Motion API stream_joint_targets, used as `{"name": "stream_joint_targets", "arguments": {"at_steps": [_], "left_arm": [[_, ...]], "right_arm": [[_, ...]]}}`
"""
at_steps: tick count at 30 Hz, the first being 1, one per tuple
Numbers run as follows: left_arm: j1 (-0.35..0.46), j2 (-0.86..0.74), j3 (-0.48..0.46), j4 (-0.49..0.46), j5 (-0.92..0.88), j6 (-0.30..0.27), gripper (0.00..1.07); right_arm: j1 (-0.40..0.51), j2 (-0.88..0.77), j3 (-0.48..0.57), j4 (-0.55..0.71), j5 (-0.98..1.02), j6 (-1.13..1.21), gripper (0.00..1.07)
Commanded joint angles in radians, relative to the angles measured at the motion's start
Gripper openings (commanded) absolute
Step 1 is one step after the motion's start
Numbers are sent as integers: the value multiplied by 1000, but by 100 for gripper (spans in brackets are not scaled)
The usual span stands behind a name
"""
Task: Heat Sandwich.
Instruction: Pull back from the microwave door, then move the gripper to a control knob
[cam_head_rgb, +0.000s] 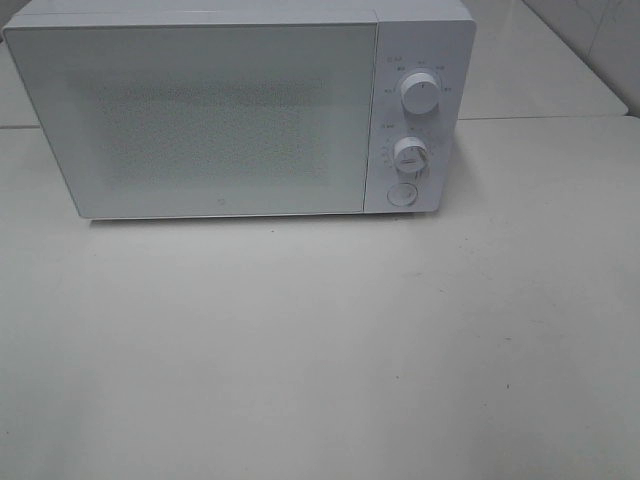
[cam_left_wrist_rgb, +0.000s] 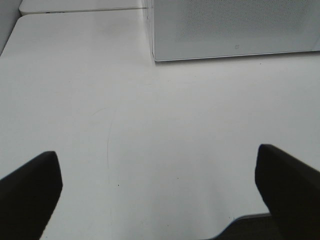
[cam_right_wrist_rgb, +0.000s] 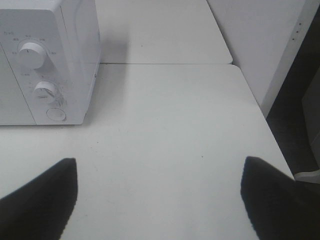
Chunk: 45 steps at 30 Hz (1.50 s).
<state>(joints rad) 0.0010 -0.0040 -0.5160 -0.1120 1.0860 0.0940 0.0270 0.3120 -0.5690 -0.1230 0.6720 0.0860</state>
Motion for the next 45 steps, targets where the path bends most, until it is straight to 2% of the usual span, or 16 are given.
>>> {"name": "stream_joint_targets", "arguments": {"at_steps": [1, 26, 29, 30, 34, 38, 39, 43, 45], "left_arm": [[-1, -23, -1, -3, -10, -6, 98], [-1, -23, -1, -3, -10, -6, 98], [-1, -23, -1, -3, -10, -6, 98], [-1, -23, -1, -3, -10, -6, 98], [-1, -23, -1, -3, -10, -6, 98], [-1, -23, -1, -3, -10, -6, 98], [-1, -23, -1, -3, -10, -6, 98], [-1, -23, -1, -3, -10, -6, 98], [-1, -23, -1, -3, -10, -6, 98]], "right_arm": [[-4, 68, -6, -8, -97, -7, 81], [-4, 548, -2, -5, -596, 44, 76], [-4, 574, 14, -5, -649, 45, 76], [-4, 599, 45, -2, -738, 43, 76], [-2, 641, 101, 18, -860, 34, 76], [3, 746, 194, 145, -1090, -86, 76], [3, 746, 194, 145, -1090, -86, 76], [3, 821, 244, 303, -1245, -205, 76], [3, 831, 252, 335, -1270, -222, 76]]}}
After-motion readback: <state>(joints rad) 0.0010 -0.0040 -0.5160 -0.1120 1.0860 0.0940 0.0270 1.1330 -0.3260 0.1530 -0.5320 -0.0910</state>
